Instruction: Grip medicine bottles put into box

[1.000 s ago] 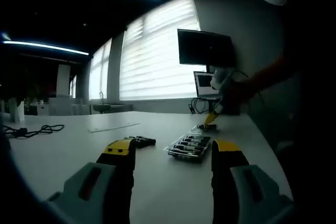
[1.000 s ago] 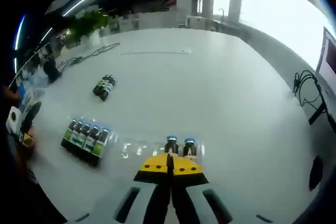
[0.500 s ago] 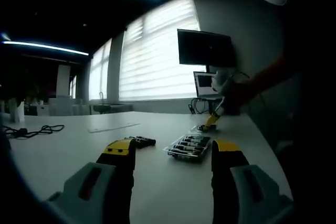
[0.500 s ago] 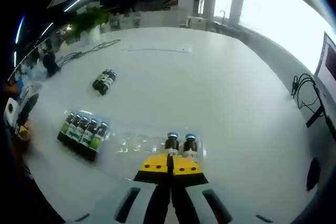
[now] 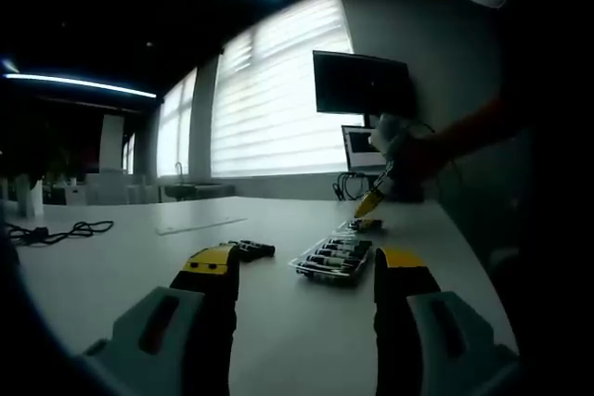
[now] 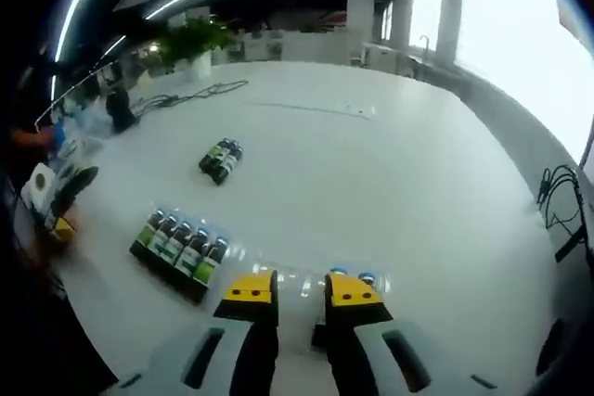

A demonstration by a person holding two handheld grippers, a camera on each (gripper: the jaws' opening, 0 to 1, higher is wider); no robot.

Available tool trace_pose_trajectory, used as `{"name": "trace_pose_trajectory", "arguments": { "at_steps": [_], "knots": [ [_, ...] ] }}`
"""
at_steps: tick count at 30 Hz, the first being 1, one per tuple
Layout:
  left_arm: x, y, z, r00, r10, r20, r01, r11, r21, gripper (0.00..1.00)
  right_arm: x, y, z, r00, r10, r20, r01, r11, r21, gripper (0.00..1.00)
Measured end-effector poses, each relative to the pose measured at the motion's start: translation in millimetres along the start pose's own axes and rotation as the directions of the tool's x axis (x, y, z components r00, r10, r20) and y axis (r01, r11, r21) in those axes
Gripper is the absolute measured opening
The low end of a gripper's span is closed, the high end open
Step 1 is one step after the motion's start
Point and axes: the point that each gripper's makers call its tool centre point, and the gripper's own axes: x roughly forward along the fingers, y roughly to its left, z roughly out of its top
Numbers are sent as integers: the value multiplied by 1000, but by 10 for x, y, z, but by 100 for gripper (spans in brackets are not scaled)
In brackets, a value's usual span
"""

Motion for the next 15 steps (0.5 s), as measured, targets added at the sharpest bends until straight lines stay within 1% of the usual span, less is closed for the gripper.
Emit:
{"name": "trace_pose_trajectory", "arguments": {
  "at_steps": [1, 4, 7, 9, 12, 15],
  "knots": [
    [0, 2, -2, 1000, 1, 1, -1, 1000, 0, 51, 4, 36, 11, 1000, 2, 2, -2, 1000, 3, 16],
    [-1, 6, -3, 1000, 2, -1, -2, 1000, 1, 51, 36, 154, 67, 999, 39, 7, -39, 999, -1, 16],
    [-2, 2, -4, 1000, 2, -3, -2, 1000, 3, 51, 61, 240, 160, 998, 64, 22, -64, 998, -18, 14],
    [-2, 5, -10, 1000, 3, -5, -3, 1000, 3, 51, 82, 308, 250, 996, 83, 33, -83, 996, -17, 13],
    [-4, 7, -9, 1000, 4, -5, -4, 1000, 5, 51, 140, 393, 410, 992, 117, 47, -118, 993, 13, 14],
    [-5, 5, -13, 1000, 3, -6, -3, 1000, 8, 51, 185, 440, 518, 989, 135, 52, -137, 990, 31, 14]
  ]
}}
